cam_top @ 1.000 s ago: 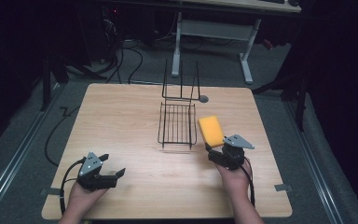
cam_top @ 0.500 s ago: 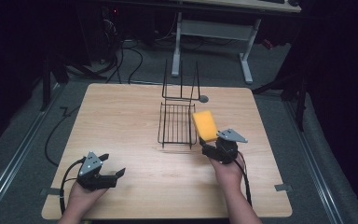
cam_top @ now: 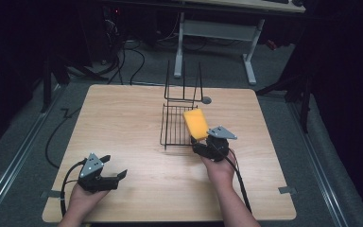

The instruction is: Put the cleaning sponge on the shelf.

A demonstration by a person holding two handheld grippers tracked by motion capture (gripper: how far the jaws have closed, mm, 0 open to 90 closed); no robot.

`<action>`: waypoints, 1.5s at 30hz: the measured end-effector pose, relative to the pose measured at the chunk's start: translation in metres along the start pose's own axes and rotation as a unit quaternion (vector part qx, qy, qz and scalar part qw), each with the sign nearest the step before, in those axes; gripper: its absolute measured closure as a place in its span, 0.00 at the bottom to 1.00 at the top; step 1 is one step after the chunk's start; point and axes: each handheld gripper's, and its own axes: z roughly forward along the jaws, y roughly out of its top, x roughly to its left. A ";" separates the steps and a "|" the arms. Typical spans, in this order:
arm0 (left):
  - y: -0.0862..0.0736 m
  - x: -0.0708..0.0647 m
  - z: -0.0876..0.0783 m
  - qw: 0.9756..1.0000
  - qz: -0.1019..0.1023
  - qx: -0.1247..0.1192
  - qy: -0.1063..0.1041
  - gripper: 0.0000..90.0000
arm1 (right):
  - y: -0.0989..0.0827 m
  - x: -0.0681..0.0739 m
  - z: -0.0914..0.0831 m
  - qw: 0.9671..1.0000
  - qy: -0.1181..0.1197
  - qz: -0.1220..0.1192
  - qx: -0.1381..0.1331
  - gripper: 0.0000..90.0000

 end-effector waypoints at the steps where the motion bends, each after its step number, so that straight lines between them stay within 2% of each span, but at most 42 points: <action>1: 0.000 0.000 0.000 1.000 0.002 0.002 -0.001 0.15 | 0.000 0.000 0.000 1.000 0.000 0.000 0.000 0.29; 17: 0.000 0.000 0.000 1.000 0.001 0.001 -0.004 0.15 | 0.008 0.017 0.017 1.000 0.016 0.002 -0.007 0.29; 25: 0.000 0.002 -0.001 1.000 -0.003 -0.003 -0.002 0.15 | 0.009 0.021 0.030 1.000 0.019 0.001 0.001 0.29; 30: -0.001 0.003 -0.002 1.000 -0.016 -0.008 -0.006 0.15 | 0.010 0.026 0.035 1.000 0.021 0.002 0.006 0.29; 35: -0.001 0.002 -0.001 1.000 -0.010 -0.006 -0.009 0.15 | 0.017 0.035 0.040 1.000 0.023 -0.003 0.004 0.29; 41: 0.000 0.002 -0.003 1.000 -0.007 -0.008 -0.010 0.15 | 0.019 0.040 0.054 1.000 0.017 0.002 0.019 0.29; 45: 0.000 0.003 -0.003 1.000 -0.012 -0.011 -0.011 0.15 | 0.018 0.042 0.064 0.999 0.014 0.006 0.029 0.29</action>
